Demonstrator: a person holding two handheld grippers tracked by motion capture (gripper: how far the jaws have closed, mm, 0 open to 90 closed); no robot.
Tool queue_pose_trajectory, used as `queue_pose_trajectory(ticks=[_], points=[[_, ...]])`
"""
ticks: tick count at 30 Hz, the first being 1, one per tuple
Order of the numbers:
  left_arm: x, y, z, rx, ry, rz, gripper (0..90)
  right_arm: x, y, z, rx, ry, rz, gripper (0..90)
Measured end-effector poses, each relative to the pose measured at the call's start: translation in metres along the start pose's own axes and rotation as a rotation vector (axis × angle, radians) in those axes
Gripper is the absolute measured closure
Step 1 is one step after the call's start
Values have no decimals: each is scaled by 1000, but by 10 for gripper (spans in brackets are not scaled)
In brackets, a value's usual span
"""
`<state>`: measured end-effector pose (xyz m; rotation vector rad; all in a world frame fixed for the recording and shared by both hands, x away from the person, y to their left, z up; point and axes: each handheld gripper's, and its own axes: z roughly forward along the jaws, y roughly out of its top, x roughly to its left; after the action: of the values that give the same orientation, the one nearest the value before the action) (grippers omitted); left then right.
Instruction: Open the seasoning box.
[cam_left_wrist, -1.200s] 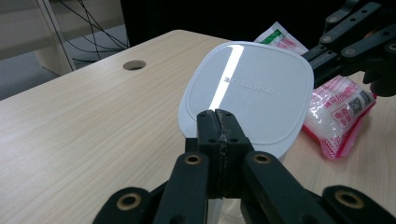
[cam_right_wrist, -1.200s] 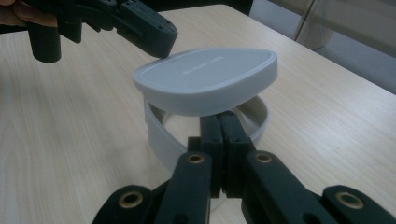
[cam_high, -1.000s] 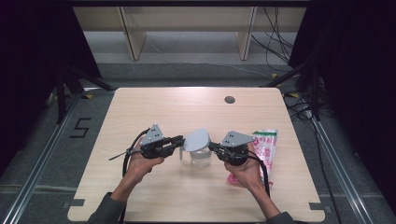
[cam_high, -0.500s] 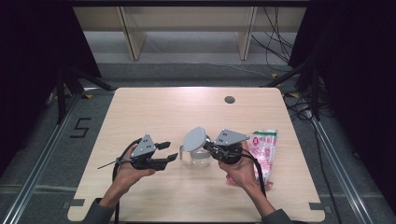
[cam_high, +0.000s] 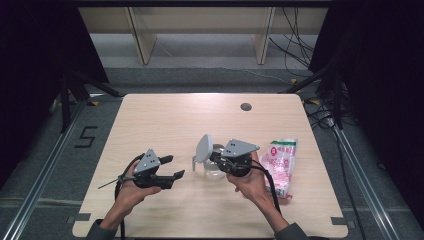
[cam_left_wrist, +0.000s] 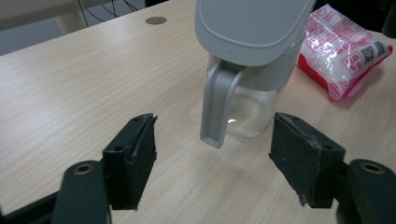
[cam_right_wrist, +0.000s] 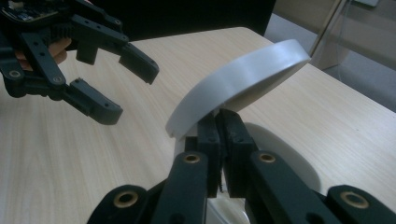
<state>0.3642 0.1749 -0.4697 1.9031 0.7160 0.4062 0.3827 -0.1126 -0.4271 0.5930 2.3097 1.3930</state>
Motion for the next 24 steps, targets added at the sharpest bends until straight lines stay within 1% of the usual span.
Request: queue_pose_trajectory(ticks=[1, 2, 3, 4, 5, 7, 8, 9, 10, 11, 12, 13, 14, 15, 16, 17, 18, 19, 20, 21, 22, 23, 24], points=[[1, -1, 0, 9, 4, 11, 294, 1, 1, 1, -7, 10, -9, 880], [1, -2, 0, 13, 2, 9, 293, 3, 1, 1, -4, 7, 8, 881], [1, -2, 0, 13, 2, 9, 290, 3, 1, 1, -4, 7, 8, 881], [0, -4, 1, 15, 8, -10, 290, 3, 2, 1, -4, 11, -7, 880], [0, -5, 1, 23, 8, -19, 279, 5, 3, 3, -12, 20, -22, 877], [0, -6, 1, 25, 12, -11, 269, 6, 3, 4, -13, 14, -22, 873], [0, -7, 2, 31, 24, -17, 238, 6, 4, 3, -20, 9, -24, 866], [0, -7, 2, 31, 24, -17, 212, 5, 4, 2, -10, 23, -31, 861], [-1, -9, 1, 44, 36, -28, 203, 4, 3, 1, -19, 10, -23, 857], [-1, -9, 1, 44, 27, -18, 205, 3, 3, -1, -23, 0, -17, 853], [-2, -10, 2, 31, 23, -33, 205, 2, 2, -3, -23, -7, -7, 845], [-4, -10, 1, 31, 25, -39, 202, -1, 1, -4, -20, -7, -11, 833], [-4, -10, 1, 33, 24, -46, 187, -4, 0, -7, -22, -15, -9, 821], [-5, -11, 2, 30, 23, -61, 159, -7, -2, -9, -29, -36, -25, 805], [-5, -11, 2, 27, 12, -70, 145, -8, -5, -12, -21, -36, 6, 785], [-5, -11, 2, 27, 12, -70, 145, -8, -5, -12, -21, -36, 6, 785], [-4, -13, 2, 26, -18, -49, 147, -12, -13, -18, -19, -60, 43, 753], [-4, -13, 2, 26, -18, -49, 146, -12, -13, -18, -19, -60, 43, 753], [-6, -15, 4, 32, -18, -52, 146, -17, -19, -26, -12, -67, 84, 722], [-6, -16, 5, 35, -24, -46, 146, -20, -21, -30, -27, -74, 99, 702], [-8, -17, 6, 32, -29, -86, 147, -23, -24, -33, -44, -95, 94, 679], [-9, -17, 6, 35, -36, -85, 147, -25, -26, -37, -40, -116, 121, 654], [-9, -17, 5, 38, -35, -74, 147, -28, -28, -41, -46, -128, 119, 635]])
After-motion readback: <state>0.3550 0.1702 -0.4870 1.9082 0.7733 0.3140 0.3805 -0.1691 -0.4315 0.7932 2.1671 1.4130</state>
